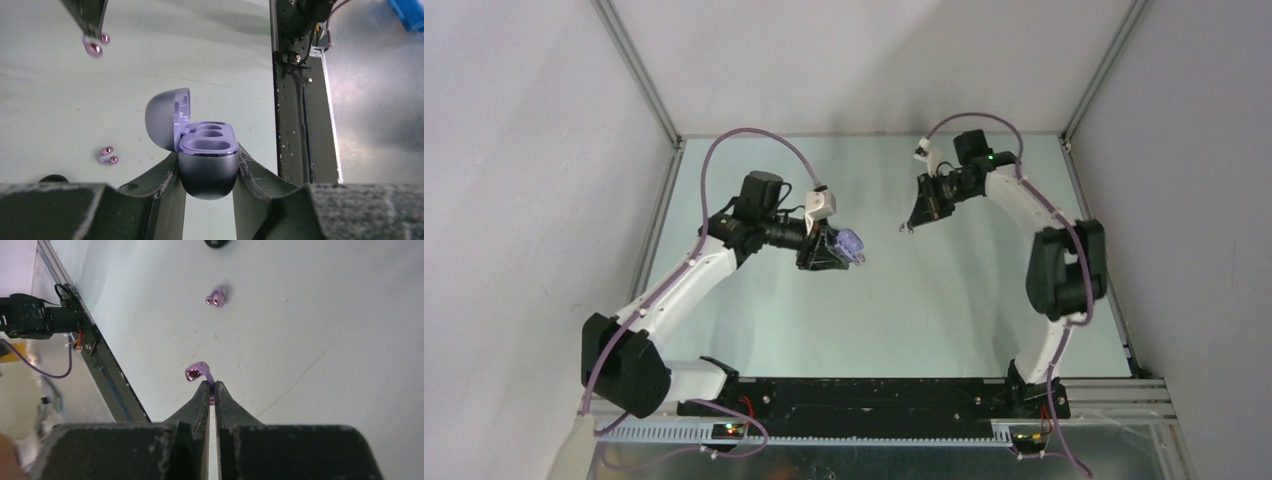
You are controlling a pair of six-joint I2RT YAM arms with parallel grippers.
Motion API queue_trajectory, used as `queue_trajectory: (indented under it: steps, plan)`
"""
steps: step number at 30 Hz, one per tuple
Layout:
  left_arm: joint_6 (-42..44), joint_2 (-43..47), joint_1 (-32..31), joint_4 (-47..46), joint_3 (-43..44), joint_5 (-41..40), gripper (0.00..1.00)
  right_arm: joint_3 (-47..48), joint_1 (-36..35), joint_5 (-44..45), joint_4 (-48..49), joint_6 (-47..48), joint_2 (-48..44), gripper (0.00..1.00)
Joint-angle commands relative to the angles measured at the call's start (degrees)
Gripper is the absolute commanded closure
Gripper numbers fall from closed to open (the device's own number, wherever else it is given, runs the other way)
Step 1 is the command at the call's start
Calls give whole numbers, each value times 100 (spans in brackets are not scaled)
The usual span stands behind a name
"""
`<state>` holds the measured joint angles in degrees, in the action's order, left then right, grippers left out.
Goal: Insert the wireless bluetooth earbuds into the charging case
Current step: Pick up the left earbud from the center of the board, then insert the left earbud into the left side groove of the charging case.
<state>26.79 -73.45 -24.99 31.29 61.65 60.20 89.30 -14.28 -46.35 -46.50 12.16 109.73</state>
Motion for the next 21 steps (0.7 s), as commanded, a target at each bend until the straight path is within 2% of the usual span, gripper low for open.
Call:
queue_trajectory:
  steps: [1, 4, 9, 14, 21]
  plan:
    - [-1641, -122, -24, -1811, -223, -95, 100, -205, 35, 327, 917, -39, -1390, 95]
    - [-2308, -259, -20, -2294, -321, -64, 100, -350, -9, 627, 1547, -337, -2318, 94]
    - [-2573, -275, -23, -2599, -311, 77, 100, -679, -343, 1180, 2453, -861, -3415, 90]
    - [-2601, -349, -28, -2822, -319, 826, 100, -541, -1306, 1636, 2432, -976, -3434, 90]
    - [-2282, -396, -72, -2769, -275, 1438, 100, -99, -2095, 1792, 2162, -1074, -2878, 92]
